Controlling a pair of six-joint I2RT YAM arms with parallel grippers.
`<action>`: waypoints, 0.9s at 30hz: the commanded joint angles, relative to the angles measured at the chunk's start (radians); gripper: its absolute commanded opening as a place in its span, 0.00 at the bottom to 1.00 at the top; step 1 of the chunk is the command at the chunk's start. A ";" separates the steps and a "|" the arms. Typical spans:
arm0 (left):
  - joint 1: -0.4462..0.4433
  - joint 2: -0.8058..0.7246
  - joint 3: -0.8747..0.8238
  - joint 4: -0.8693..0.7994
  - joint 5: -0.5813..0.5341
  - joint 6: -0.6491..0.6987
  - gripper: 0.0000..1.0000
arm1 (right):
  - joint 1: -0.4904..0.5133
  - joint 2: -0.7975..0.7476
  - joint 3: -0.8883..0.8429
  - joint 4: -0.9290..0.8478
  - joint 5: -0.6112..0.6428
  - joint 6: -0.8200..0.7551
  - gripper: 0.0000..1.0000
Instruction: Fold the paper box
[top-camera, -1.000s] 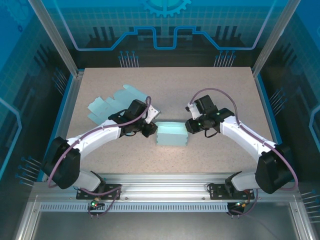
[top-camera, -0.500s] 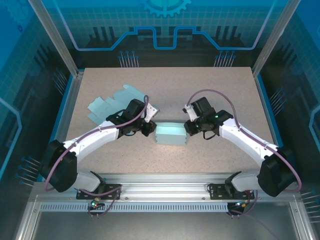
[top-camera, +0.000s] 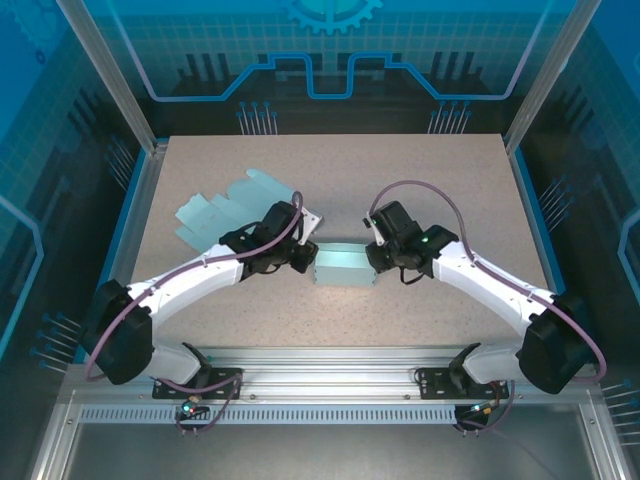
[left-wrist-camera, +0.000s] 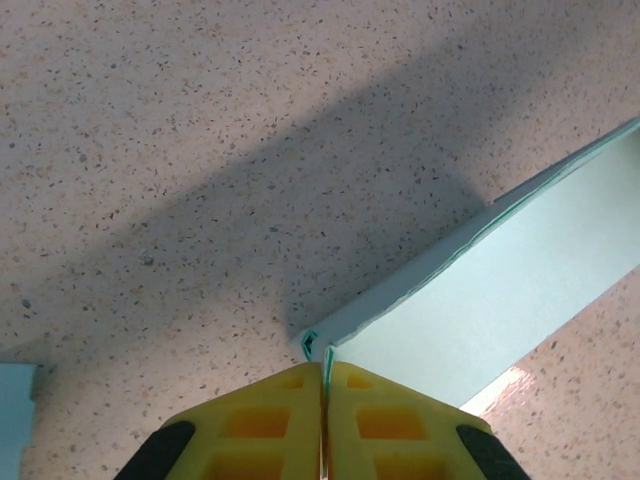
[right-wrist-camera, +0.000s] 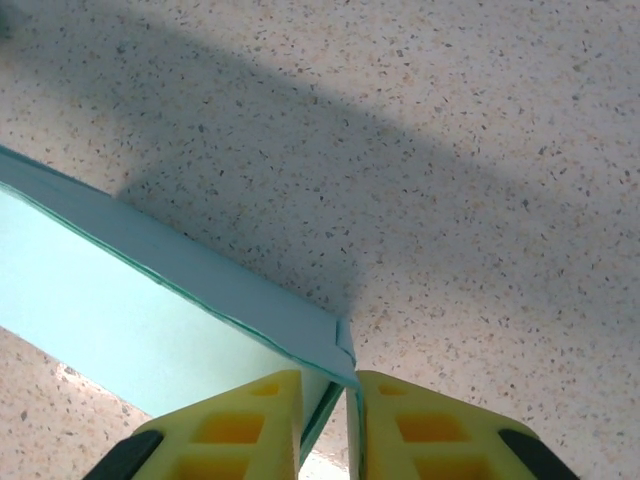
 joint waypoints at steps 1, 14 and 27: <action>-0.032 0.010 0.034 0.055 -0.038 -0.104 0.09 | 0.037 0.017 0.039 -0.012 0.063 0.116 0.22; -0.093 0.039 0.060 0.045 -0.184 -0.191 0.00 | 0.072 0.031 0.080 -0.073 0.104 0.301 0.23; -0.102 0.042 0.056 0.045 -0.206 -0.151 0.00 | 0.081 0.011 0.104 -0.140 0.211 0.281 0.38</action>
